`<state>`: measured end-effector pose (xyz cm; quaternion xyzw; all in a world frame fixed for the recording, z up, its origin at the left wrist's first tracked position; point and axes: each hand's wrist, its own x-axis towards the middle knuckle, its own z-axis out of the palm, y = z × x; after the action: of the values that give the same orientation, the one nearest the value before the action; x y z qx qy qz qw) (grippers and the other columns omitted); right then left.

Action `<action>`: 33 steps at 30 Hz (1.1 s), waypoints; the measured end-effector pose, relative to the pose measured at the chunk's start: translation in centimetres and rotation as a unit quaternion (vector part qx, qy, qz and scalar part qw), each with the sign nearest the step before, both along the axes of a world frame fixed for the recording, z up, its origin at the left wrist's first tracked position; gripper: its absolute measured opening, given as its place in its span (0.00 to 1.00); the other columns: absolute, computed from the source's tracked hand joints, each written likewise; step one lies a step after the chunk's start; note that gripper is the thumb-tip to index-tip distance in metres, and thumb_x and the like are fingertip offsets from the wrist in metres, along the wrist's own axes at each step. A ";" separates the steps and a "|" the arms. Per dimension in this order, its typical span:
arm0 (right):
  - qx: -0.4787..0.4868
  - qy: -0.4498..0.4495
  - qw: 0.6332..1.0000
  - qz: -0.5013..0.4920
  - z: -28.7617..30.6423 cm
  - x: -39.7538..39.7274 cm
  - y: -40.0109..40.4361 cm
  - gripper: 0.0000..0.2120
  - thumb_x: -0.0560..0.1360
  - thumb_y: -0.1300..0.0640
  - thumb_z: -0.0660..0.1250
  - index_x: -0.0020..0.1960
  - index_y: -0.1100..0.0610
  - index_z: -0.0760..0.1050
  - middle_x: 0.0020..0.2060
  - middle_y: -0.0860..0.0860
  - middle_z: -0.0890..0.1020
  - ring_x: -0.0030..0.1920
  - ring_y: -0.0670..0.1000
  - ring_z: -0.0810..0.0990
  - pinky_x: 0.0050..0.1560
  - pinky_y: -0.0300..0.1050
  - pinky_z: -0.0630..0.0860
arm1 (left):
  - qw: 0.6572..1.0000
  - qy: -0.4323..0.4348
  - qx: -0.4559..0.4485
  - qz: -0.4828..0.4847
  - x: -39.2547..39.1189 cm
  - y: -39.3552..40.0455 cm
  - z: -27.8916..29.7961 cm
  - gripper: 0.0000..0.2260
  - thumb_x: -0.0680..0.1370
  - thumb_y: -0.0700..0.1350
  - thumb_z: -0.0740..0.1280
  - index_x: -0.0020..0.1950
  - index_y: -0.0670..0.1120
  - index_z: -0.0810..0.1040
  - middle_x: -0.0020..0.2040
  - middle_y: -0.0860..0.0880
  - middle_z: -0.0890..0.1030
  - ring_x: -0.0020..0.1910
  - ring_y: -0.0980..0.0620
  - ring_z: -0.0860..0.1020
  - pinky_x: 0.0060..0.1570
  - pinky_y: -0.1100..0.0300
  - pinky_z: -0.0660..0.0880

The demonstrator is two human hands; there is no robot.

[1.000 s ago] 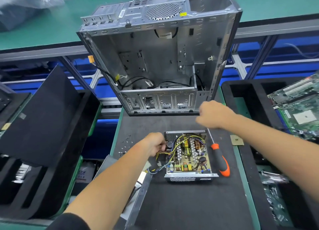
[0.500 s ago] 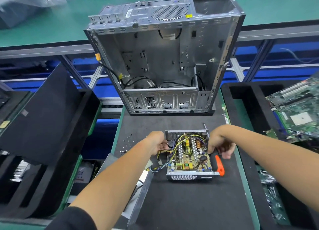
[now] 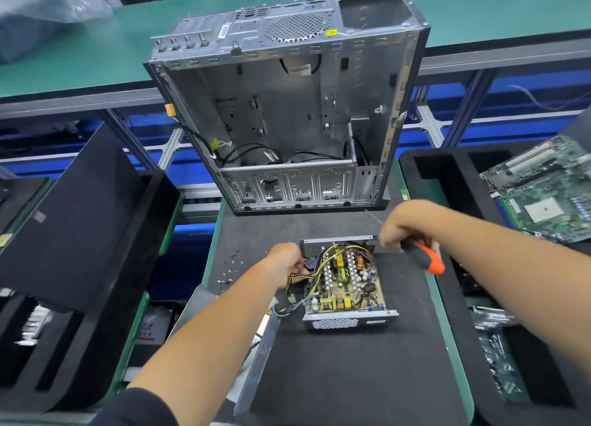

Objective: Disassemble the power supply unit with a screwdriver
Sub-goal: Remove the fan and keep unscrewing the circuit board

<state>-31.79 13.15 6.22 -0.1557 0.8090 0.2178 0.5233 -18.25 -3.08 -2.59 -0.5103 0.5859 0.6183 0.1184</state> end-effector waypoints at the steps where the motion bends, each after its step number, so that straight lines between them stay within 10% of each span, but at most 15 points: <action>1: -0.005 0.012 1.000 0.007 1.3 -0.4 0.1 0.18 0.80 0.57 0.51 0.38 0.66 0.70 0.31 0.62 0.76 0.29 0.56 0.77 0.32 0.42 0.76 | 1.000 -0.004 0.002 -0.002 0.1 0.0 0.1 0.10 0.79 0.34 0.53 0.43 0.39 0.72 0.33 0.45 0.72 0.27 0.51 0.71 0.20 0.66 0.73; 7: -0.120 0.111 0.968 0.192 9.3 -0.5 -0.4 0.18 0.78 0.52 0.57 0.35 0.60 0.76 0.28 0.54 0.79 0.30 0.53 0.73 0.36 0.42 0.71 | 0.999 0.006 0.033 0.002 0.9 -0.3 0.7 0.10 0.80 0.35 0.52 0.49 0.37 0.72 0.34 0.44 0.72 0.29 0.49 0.72 0.22 0.61 0.72; 12: -0.131 0.074 0.961 0.232 10.8 2.5 -3.4 0.18 0.80 0.48 0.62 0.56 0.63 0.76 0.41 0.60 0.79 0.22 0.50 0.78 0.24 0.37 0.74 | 0.999 0.001 0.043 -0.006 1.2 -0.5 1.3 0.12 0.79 0.34 0.54 0.42 0.36 0.74 0.34 0.43 0.73 0.33 0.47 0.74 0.31 0.56 0.74; 18: -0.154 0.095 0.912 0.367 9.8 5.6 -7.3 0.15 0.78 0.48 0.64 0.39 0.58 0.72 0.29 0.51 0.80 0.29 0.51 0.76 0.25 0.39 0.67 | 0.996 -0.025 0.063 -0.062 1.0 -1.7 1.6 0.14 0.79 0.39 0.53 0.41 0.37 0.76 0.36 0.43 0.75 0.33 0.48 0.73 0.32 0.58 0.71; 33: -0.187 0.103 0.906 0.365 9.1 6.2 -13.3 0.11 0.73 0.50 0.68 0.45 0.58 0.82 0.41 0.53 0.85 0.38 0.52 0.79 0.32 0.40 0.69 | 0.960 -0.027 -0.017 -0.277 -0.2 -5.7 0.2 0.09 0.78 0.34 0.62 0.40 0.42 0.75 0.37 0.46 0.77 0.23 0.58 0.76 0.32 0.66 0.77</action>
<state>-25.56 -0.12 15.35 -0.5121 0.7710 0.2528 0.2818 -18.40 -8.81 -2.42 -0.3465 0.7110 0.5375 0.2924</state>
